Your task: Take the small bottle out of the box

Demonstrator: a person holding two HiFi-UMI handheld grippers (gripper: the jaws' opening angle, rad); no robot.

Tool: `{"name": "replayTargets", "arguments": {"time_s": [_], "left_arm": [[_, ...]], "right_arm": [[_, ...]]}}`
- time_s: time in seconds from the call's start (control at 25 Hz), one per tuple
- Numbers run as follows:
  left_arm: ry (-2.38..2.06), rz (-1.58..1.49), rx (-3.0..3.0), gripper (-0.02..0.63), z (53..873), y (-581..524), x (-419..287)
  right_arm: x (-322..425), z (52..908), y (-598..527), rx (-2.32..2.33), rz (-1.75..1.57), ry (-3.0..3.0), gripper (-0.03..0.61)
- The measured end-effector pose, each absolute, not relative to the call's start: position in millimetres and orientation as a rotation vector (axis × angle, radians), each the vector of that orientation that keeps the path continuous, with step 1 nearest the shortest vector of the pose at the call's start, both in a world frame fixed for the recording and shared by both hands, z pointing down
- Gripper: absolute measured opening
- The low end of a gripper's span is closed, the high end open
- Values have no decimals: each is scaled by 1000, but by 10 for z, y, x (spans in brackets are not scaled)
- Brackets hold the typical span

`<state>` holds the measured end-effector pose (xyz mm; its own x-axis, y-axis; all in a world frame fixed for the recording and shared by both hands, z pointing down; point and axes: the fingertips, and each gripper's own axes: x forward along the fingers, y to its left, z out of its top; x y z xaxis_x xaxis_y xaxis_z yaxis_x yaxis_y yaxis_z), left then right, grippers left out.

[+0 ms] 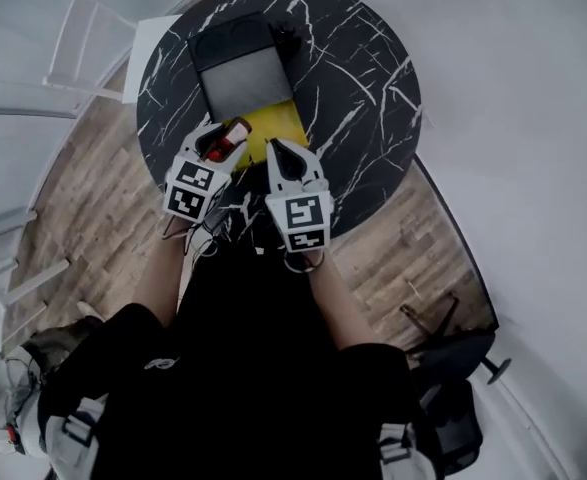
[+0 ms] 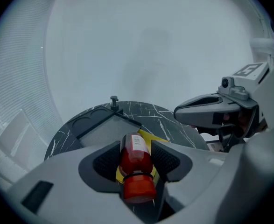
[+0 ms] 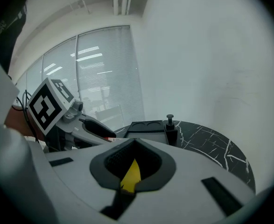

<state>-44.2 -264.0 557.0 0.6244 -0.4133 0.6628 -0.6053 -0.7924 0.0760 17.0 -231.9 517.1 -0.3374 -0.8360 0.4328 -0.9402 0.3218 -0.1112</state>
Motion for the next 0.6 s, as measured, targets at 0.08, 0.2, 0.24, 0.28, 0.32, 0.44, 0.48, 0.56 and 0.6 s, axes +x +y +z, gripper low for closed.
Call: {"name": "replayTargets", "arguments": {"time_s": [0.08,0.2,0.24,0.28,0.32,0.44,0.48,0.56,0.6], "left_arm": [[-876,903,2548,201,5507,-2617,-491],[-969,847,2556,201,5349,-2596,-539],[-1000,824,2557,201,5289,-2585,-556],[-1028,800,2557,201,5229,-2571,-573],[-1051,780,2556,201,5175,-2556,-590],[-1101,746,2561,201,5043,-2504,-620],[-1120,734,2565,199,4996,-2489,-623],[-1159,701,2574,199,4893,-2461,-630],[-1176,684,2577,199,4846,-2447,-636]], "right_arm": [[146,5139,-2319,1583,487,-2310,-5],[128,5077,-2316,1557,462,-2334,-5],[123,5055,-2308,1548,452,-2341,-5],[117,5036,-2297,1541,441,-2347,-5],[110,5018,-2283,1534,430,-2351,-5],[88,4943,-2237,1523,395,-2371,-5],[84,4903,-2225,1523,378,-2381,-5],[77,4801,-2209,1530,339,-2402,-5],[73,4747,-2204,1536,323,-2413,-5]]}}
